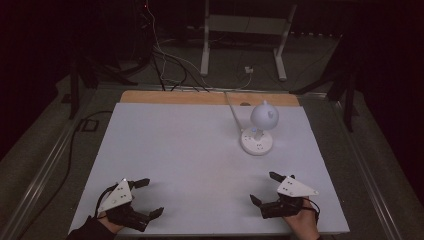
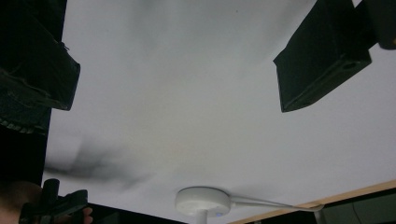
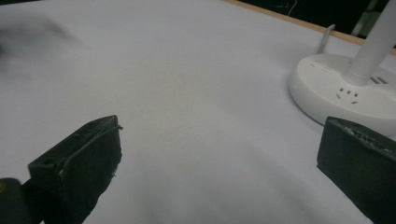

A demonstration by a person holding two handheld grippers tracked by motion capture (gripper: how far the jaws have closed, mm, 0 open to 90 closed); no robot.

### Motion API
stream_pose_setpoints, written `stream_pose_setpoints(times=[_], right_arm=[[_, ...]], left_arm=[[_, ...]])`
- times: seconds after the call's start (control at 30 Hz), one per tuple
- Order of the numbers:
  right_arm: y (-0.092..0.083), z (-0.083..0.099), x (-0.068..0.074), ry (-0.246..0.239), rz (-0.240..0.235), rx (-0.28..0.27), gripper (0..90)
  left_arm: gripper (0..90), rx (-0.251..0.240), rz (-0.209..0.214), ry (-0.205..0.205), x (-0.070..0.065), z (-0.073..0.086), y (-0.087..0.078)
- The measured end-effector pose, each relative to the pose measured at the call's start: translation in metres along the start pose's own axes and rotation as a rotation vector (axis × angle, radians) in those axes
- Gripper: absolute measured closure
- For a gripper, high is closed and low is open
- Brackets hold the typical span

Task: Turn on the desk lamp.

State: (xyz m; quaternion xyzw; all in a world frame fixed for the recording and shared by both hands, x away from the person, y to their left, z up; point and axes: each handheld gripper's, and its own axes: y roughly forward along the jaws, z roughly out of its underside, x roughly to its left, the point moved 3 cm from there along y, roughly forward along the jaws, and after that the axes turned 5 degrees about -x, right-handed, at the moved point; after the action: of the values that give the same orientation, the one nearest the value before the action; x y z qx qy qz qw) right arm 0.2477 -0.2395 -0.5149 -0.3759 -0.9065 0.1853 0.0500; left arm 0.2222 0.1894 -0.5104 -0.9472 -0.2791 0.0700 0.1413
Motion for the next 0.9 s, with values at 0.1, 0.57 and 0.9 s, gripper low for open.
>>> stream_pose_setpoints(times=[0.1,0.57,0.9], right_arm=[[0.0,0.0,0.001,-0.006,-0.003,0.003,0.0],[0.0,-0.002,0.007,0.023,-0.049,0.04,0.0],[0.001,-0.01,0.016,0.008,-0.082,0.067,0.0]], left_arm=[[0.4,0.004,-0.004,-0.002,0.0,0.0,0.0],[0.4,-0.006,-0.001,-0.011,0.001,-0.001,-0.002],[0.4,-0.006,0.009,-0.009,0.0,-0.002,-0.002]])
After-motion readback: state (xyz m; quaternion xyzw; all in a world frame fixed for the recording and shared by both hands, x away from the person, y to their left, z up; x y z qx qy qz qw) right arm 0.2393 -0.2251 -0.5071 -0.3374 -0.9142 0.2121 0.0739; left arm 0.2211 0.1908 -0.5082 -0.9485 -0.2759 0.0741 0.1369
